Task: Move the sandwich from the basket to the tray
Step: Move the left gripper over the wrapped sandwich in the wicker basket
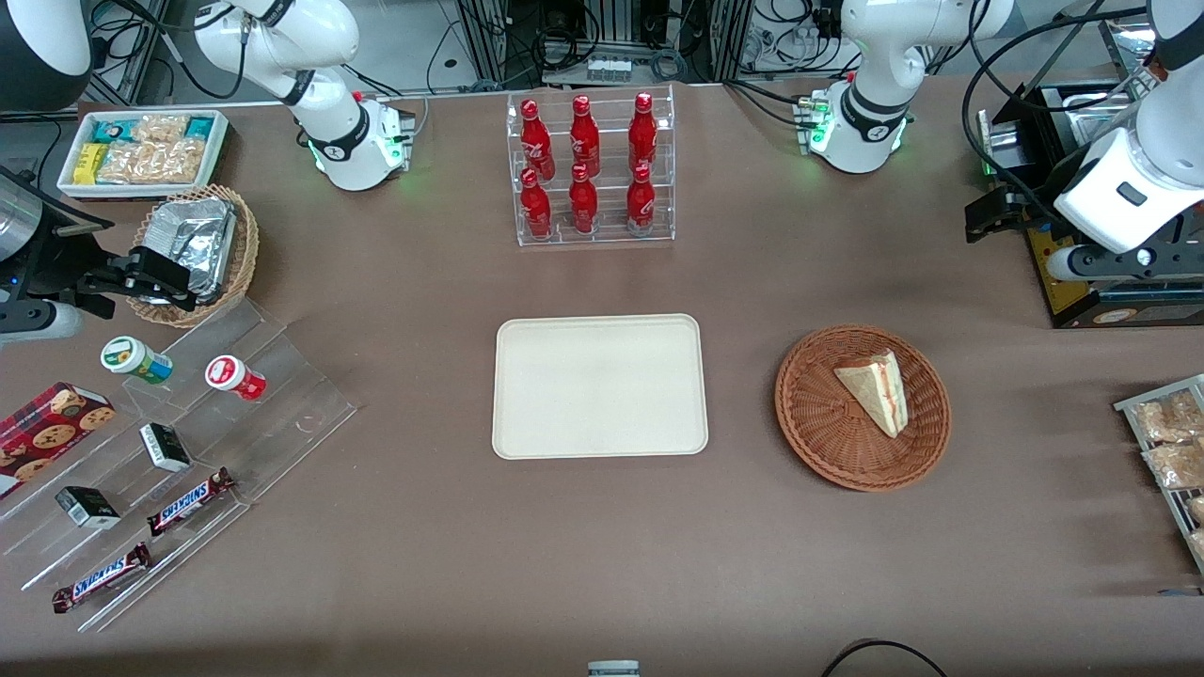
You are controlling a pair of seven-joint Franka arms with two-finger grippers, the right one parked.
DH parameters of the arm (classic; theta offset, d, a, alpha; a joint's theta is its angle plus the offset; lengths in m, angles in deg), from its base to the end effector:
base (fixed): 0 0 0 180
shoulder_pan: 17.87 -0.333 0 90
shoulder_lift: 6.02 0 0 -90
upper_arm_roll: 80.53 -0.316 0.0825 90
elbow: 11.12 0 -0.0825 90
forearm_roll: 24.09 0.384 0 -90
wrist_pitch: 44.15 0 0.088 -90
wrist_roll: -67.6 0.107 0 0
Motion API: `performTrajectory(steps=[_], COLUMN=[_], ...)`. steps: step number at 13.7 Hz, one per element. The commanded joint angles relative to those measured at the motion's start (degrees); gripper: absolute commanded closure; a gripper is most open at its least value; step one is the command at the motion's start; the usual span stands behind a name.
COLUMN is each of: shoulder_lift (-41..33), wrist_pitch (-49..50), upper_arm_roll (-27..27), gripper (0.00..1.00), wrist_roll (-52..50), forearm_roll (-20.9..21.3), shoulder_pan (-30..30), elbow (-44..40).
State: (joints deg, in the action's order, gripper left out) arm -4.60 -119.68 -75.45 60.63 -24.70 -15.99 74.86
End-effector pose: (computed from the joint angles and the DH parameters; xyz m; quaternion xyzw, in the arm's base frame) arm 0.5302 -0.0654 0.6239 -0.9946 0.0008 0.1034 0.0062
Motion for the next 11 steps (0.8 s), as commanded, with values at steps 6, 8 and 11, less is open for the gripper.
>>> performTrajectory(steps=[6, 8, 11], shoulder_lift=[-1.58, -3.69, -4.93], wrist_pitch=[-8.73, -15.05, -24.29], upper_arm_roll=[0.99, 0.9, 0.99], gripper=[0.0, 0.0, 0.0], wrist_roll=[-0.14, -2.24, -3.84], forearm_roll=[0.17, 0.17, 0.08], shoulder_pan=[-1.0, -1.0, -1.0], elbow=[9.34, 16.38, 23.34])
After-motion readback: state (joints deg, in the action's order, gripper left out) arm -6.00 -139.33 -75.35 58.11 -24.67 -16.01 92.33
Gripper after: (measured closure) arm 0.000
